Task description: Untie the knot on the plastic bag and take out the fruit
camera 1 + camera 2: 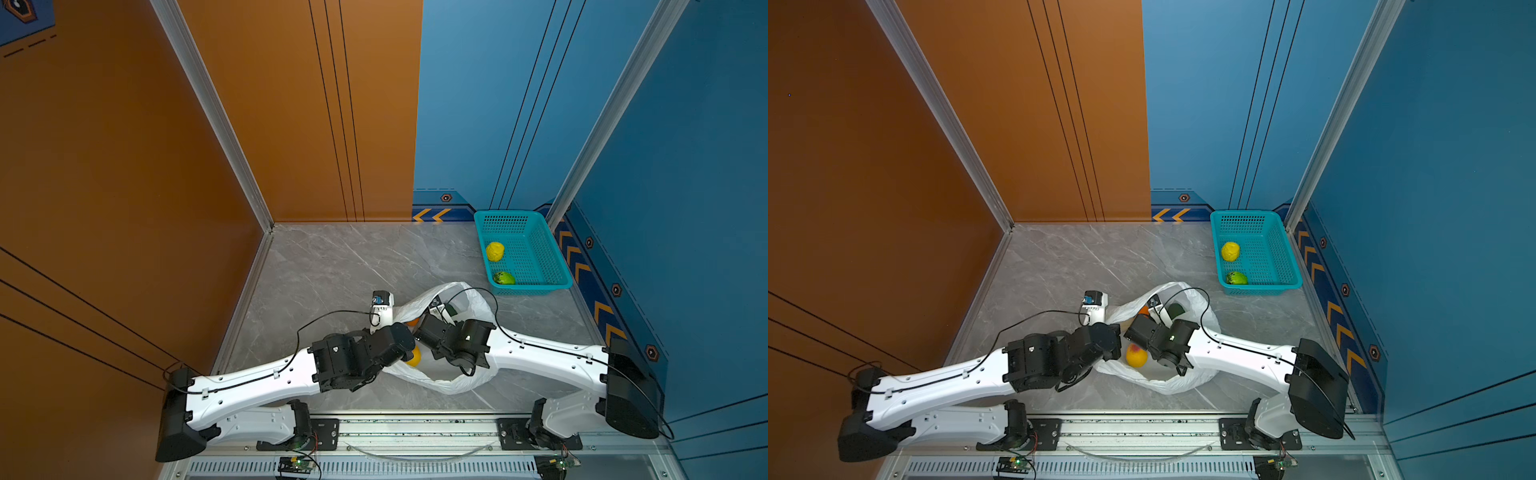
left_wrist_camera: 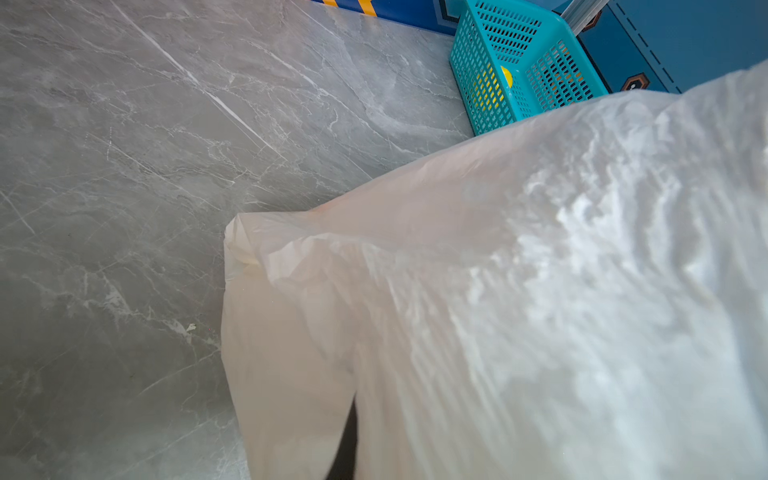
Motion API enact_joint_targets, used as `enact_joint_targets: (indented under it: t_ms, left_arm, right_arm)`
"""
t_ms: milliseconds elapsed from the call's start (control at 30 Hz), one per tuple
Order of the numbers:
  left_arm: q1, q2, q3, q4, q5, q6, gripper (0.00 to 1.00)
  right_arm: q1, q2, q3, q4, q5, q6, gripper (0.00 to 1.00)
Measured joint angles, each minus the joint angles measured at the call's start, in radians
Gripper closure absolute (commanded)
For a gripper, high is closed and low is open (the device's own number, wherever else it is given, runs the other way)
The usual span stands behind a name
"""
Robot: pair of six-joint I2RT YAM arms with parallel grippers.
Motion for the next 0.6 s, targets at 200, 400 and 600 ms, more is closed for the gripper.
enact_joint_targets:
  t_ms: [200, 400, 600]
  left_arm:
    - [0.0, 0.0, -0.017, 0.003, 0.0, 0.0, 1.0]
    - [0.0, 0.0, -0.019, 0.004, 0.0, 0.0, 1.0]
    - [0.001, 0.0, -0.019, 0.017, 0.0, 0.0, 1.0]
  right_arm:
    - [0.009, -0.114, 0.0, -0.005, -0.043, 0.006, 1.0]
    - [-0.023, -0.293, 0.011, -0.029, -0.111, 0.038, 1.0]
    - [-0.024, -0.318, 0.031, -0.073, -0.134, 0.056, 0.69]
